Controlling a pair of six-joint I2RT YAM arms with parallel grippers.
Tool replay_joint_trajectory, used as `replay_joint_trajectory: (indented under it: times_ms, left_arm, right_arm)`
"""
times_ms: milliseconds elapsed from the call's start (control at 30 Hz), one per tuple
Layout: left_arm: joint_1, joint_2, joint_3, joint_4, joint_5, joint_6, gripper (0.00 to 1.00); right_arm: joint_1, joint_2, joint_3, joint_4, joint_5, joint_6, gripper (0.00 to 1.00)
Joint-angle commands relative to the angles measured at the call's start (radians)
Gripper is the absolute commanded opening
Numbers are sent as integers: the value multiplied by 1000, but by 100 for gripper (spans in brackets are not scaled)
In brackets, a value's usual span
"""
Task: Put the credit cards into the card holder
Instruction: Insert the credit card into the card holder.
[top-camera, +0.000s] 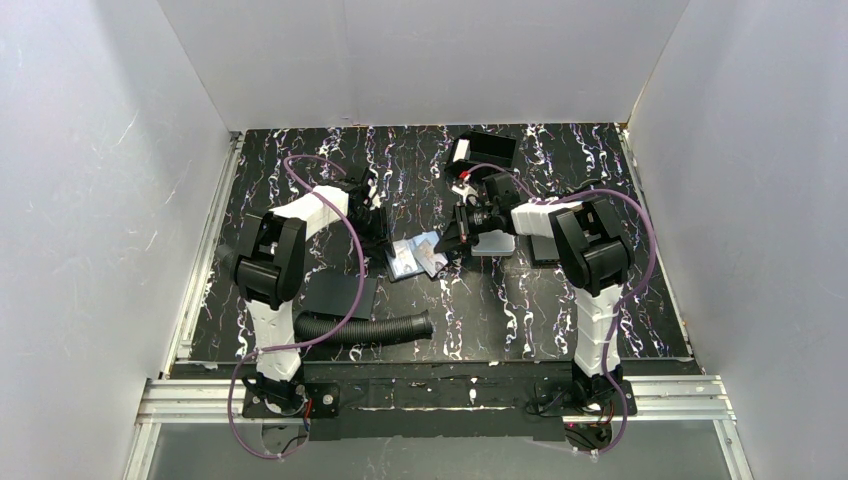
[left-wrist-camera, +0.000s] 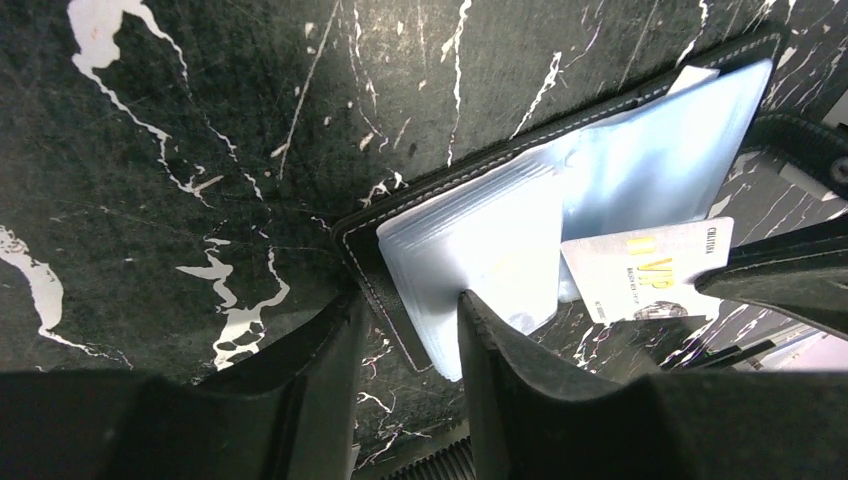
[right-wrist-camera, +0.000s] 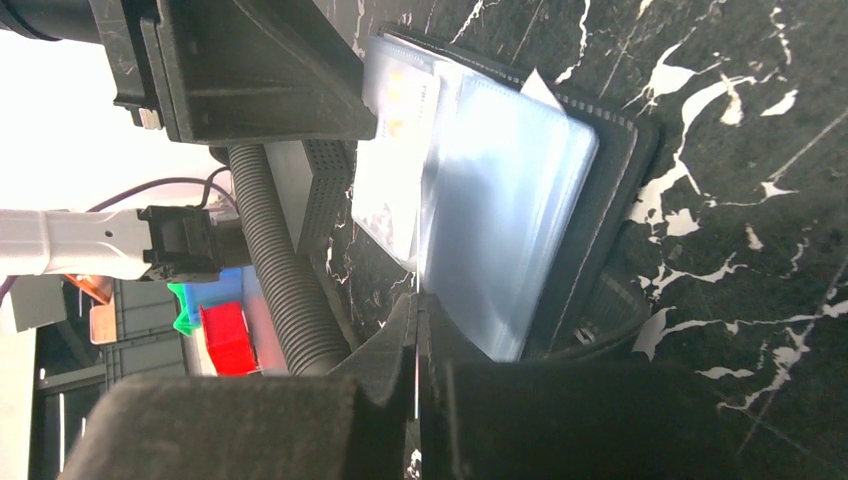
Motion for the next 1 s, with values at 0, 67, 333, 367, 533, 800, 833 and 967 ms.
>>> replay_joint_trajectory:
  times_ms: [0,67,333,367,533,800,833,967]
  left_arm:
    - [-7,69,-18,-8,-106,42,32]
    - [-7,76,-19,-9,-112,47,30]
    - [-7,80,-23,-9,-115,54,28]
    - [-7,79,-24,-8,-113,53,28]
    - [-7,64,-34,5,-106,45,28]
    - [-8,50,-50,17,-97,36,28]
    - [-8,49,-52,19,-95,36,28]
    - [-7,49,-53,23,-84,30,27]
  right_arm:
    - [-6,-24,-9,43,-25,7,1]
    - [-8,-19,-13,61,-27,19,1]
    - [-8,-2,-25,116,-35,64,1]
    - [-8,1,-26,116,-33,67,1]
    - [-8,22,-28,115,-22,83,1]
    - [-14,38,-58,137,12,165,1]
    - [-14,41,-67,166,14,191,1]
    - [-16,68,-93,272,17,291,1]
